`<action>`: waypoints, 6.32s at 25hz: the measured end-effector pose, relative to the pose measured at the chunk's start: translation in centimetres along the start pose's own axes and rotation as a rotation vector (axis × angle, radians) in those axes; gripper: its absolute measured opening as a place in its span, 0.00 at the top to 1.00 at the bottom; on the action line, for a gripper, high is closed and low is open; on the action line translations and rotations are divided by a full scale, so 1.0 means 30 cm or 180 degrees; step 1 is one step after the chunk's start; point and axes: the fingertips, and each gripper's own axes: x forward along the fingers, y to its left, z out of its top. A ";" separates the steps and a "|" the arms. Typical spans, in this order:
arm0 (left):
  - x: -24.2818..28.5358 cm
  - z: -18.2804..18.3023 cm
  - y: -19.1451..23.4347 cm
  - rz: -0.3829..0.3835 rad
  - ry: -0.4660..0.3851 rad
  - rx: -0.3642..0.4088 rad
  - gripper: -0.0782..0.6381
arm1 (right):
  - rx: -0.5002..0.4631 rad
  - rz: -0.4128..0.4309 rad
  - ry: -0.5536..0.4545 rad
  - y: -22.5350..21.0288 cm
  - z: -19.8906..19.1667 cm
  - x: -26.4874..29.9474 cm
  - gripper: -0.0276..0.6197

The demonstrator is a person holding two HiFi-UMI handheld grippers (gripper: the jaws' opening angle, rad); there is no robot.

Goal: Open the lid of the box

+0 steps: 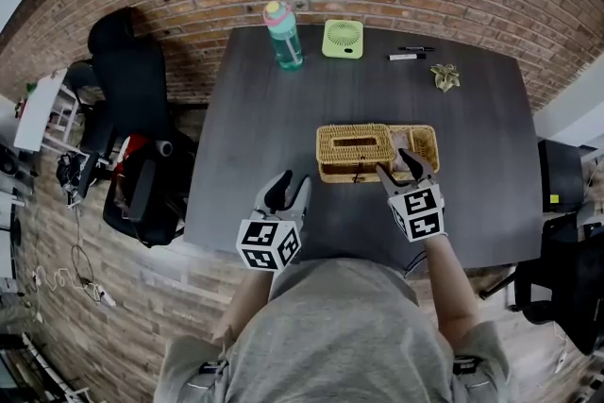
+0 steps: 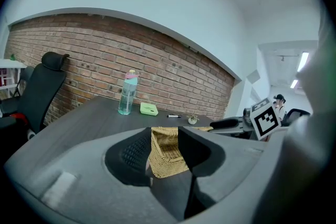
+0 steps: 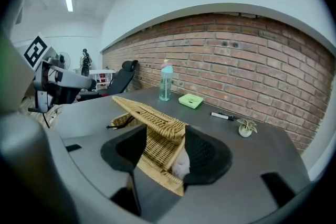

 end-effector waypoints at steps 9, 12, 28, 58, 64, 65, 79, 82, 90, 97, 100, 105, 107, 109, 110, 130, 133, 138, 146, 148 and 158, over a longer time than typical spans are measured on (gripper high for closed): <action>0.005 0.006 0.001 -0.0011 0.0015 0.0013 0.67 | 0.0004 0.0027 -0.0182 -0.045 0.115 0.014 0.61; 0.007 0.009 0.002 -0.0005 0.0014 0.0016 0.67 | -0.0007 0.0016 -0.0229 -0.059 0.147 0.022 0.63; 0.010 0.001 0.016 0.0042 0.0037 0.0015 0.67 | 0.0073 -0.0027 -0.0396 -0.144 0.275 0.115 0.68; 0.049 -0.038 0.027 0.0193 0.0167 -0.0163 0.67 | 0.0501 0.0145 -0.0097 -0.316 0.299 0.438 0.69; 0.063 -0.040 0.028 0.0204 0.0185 -0.0196 0.67 | 0.0669 0.0219 0.0024 -0.337 0.263 0.506 0.69; 0.065 -0.040 0.025 0.0199 0.0187 -0.0195 0.67 | 0.0703 0.0234 0.0045 -0.340 0.257 0.517 0.69; 0.071 -0.051 0.030 0.0250 0.0227 -0.0228 0.67 | 0.1034 0.0272 0.0392 -0.357 0.143 0.644 0.69; 0.061 -0.053 0.032 0.0258 0.0230 -0.0209 0.67 | 0.1022 0.0210 0.0464 -0.363 0.122 0.659 0.69; 0.007 -0.066 0.045 0.0330 0.0244 -0.0243 0.67 | 0.0853 0.0084 0.0589 -0.354 0.092 0.669 0.69; -0.030 -0.069 0.035 0.0287 0.0229 -0.0206 0.67 | 0.0800 0.0040 0.0391 -0.313 0.128 0.599 0.69; -0.052 -0.066 0.017 0.0240 0.0210 -0.0177 0.67 | 0.0831 -0.0008 0.0212 -0.292 0.166 0.526 0.69; -0.112 -0.066 -0.001 0.0182 0.0190 -0.0136 0.67 | 0.0813 -0.0039 -0.0090 -0.217 0.237 0.370 0.69; -0.143 -0.068 -0.003 0.0172 0.0175 -0.0139 0.67 | 0.0838 -0.0035 -0.0204 -0.170 0.251 0.301 0.69; -0.175 -0.069 -0.006 0.0152 0.0155 -0.0133 0.67 | 0.0856 -0.0038 -0.0299 -0.114 0.254 0.232 0.70; -0.192 -0.069 -0.008 0.0140 0.0144 -0.0126 0.67 | 0.0847 -0.0038 -0.0338 -0.083 0.254 0.198 0.71; -0.591 -0.192 -0.112 -0.0069 0.0001 0.0100 0.77 | 0.0595 -0.0028 -0.0809 0.553 0.133 -0.426 0.91; -0.652 -0.213 -0.142 -0.0107 -0.0036 0.0118 0.79 | 0.0652 -0.0036 -0.0814 0.619 0.091 -0.493 0.93; -0.755 -0.246 -0.192 -0.0123 -0.0077 0.0139 0.82 | 0.0716 -0.0069 -0.0804 0.710 0.022 -0.613 0.95; -0.901 -0.297 -0.272 -0.0160 -0.0087 0.0158 0.85 | 0.0716 -0.0071 -0.0765 0.835 -0.069 -0.780 0.95; -0.938 -0.308 -0.290 -0.0160 -0.0102 0.0182 0.85 | 0.0726 -0.0068 -0.0782 0.864 -0.087 -0.819 0.95; -1.073 -0.345 -0.344 -0.0168 -0.0163 0.0262 0.86 | 0.0667 -0.0021 -0.0867 0.977 -0.129 -0.940 0.95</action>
